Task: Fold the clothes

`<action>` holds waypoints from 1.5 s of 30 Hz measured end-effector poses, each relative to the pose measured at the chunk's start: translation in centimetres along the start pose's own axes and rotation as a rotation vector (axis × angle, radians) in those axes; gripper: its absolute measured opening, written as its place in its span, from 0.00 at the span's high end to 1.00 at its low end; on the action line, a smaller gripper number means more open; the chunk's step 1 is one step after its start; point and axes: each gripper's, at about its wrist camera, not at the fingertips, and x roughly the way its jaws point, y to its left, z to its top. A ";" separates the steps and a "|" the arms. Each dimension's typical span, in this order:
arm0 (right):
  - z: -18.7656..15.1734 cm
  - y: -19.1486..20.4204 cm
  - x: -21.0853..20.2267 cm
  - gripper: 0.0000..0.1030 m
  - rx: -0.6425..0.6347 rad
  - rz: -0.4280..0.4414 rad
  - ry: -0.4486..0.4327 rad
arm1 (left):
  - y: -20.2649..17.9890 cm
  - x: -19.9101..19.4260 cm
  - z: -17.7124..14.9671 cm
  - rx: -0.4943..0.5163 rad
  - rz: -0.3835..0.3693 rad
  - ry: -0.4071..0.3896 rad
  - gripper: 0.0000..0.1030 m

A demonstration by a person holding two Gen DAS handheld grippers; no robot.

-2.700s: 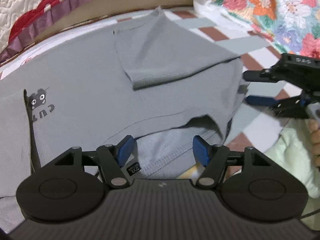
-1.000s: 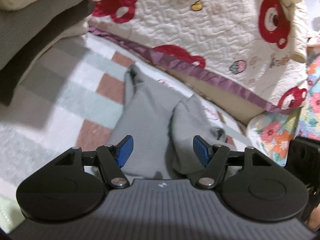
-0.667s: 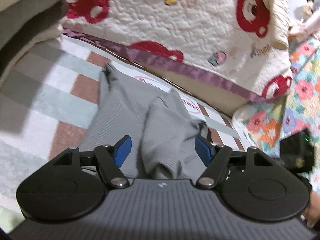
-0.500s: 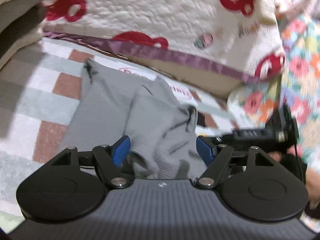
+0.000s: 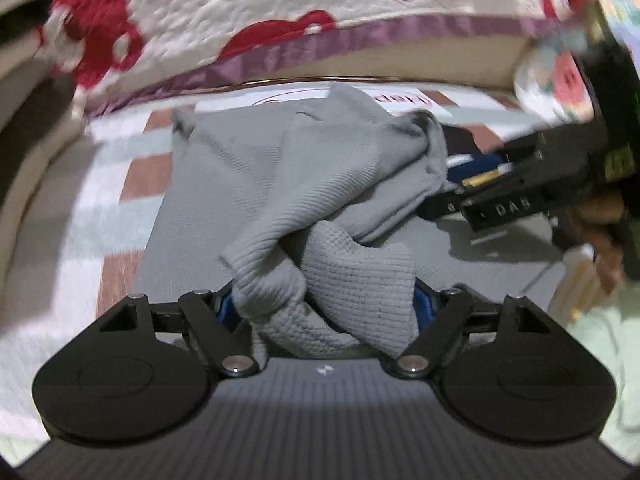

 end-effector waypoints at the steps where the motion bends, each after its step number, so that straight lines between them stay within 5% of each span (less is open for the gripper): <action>1: -0.2 -0.7 0.0 0.36 0.034 0.027 -0.022 | 0.2 -0.2 0.0 -0.013 0.004 -0.013 0.25; 6: 0.1 -1.3 0.8 0.36 0.082 0.060 -0.063 | 0.9 -1.2 -0.1 -0.049 0.009 -0.068 0.32; 8: 1.0 -0.5 1.9 0.36 0.028 0.031 -0.065 | 0.9 -1.1 -0.2 -0.041 -0.018 -0.052 0.56; 11: 2.8 -0.1 3.5 0.36 0.006 0.030 -0.075 | 0.9 -0.8 -0.3 -0.037 -0.020 -0.036 0.68; 15: 6.0 -0.1 4.4 0.55 0.031 0.092 -0.161 | 1.8 -1.3 -0.3 -0.047 -0.015 -0.046 0.71; 22: 11.8 2.5 5.7 0.52 0.100 0.244 -0.218 | 5.7 -1.8 -1.5 -0.282 -0.067 -0.040 0.67; 27: 9.2 2.8 3.3 0.47 0.147 0.217 -0.205 | 7.5 -2.2 -1.5 -0.419 -0.148 -0.073 0.59; 31: 4.6 1.2 1.3 0.46 0.110 0.106 -0.111 | 6.5 -2.7 -0.6 -0.291 -0.093 -0.091 0.55; 35: 0.5 1.2 0.2 0.46 0.065 0.116 0.016 | 4.8 -3.5 0.5 -0.133 -0.107 -0.114 0.51; 40: -1.2 3.7 -0.9 0.42 -0.013 0.144 0.019 | 4.9 -1.8 1.1 -0.171 -0.092 -0.072 0.32; 43: -1.2 5.6 -0.8 0.36 -0.057 0.190 0.018 | 4.5 0.4 1.4 -0.127 -0.031 0.011 0.33; 45: -1.1 6.7 -0.6 0.36 -0.090 0.215 0.016 | 4.4 0.9 1.3 -0.092 0.071 0.030 0.62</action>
